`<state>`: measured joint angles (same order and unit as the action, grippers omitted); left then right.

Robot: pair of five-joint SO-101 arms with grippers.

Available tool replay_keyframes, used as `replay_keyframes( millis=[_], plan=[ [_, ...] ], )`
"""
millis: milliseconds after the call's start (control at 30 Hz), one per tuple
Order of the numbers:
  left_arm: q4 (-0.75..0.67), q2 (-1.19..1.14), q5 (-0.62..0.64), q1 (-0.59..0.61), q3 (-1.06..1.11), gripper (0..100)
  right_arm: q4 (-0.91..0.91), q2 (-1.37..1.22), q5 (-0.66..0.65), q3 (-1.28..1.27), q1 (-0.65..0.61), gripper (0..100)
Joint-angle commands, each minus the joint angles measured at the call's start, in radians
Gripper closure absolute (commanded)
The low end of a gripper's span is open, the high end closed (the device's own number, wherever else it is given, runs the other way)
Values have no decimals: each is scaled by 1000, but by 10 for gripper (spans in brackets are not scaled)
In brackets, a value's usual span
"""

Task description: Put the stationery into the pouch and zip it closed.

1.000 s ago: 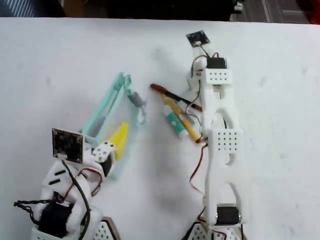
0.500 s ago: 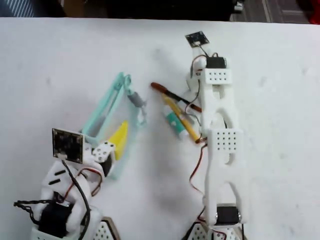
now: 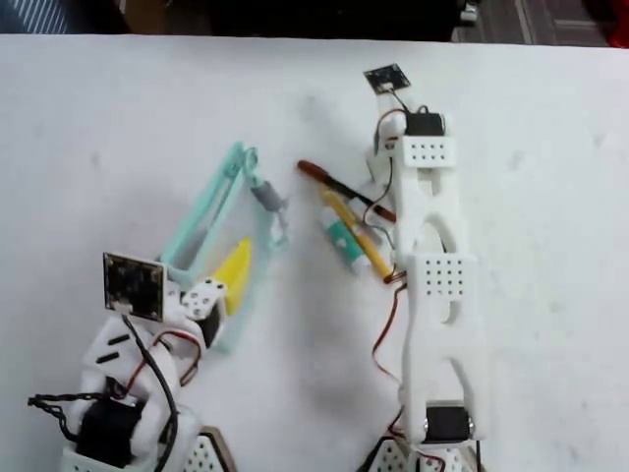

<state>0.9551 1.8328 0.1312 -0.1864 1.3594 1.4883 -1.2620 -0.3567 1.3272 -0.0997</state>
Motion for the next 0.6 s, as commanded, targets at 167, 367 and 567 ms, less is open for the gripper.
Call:
replay_keyframes(
  millis=[167,367,567],
  plan=[
    [0,-4,9,-4,3,789,58,1,12,80,-2,982],
    [0,-4,9,-4,5,789,240,4,12,276,-42,982],
    [0,-4,9,-4,5,789,237,10,12,316,-24,982]
  ],
)
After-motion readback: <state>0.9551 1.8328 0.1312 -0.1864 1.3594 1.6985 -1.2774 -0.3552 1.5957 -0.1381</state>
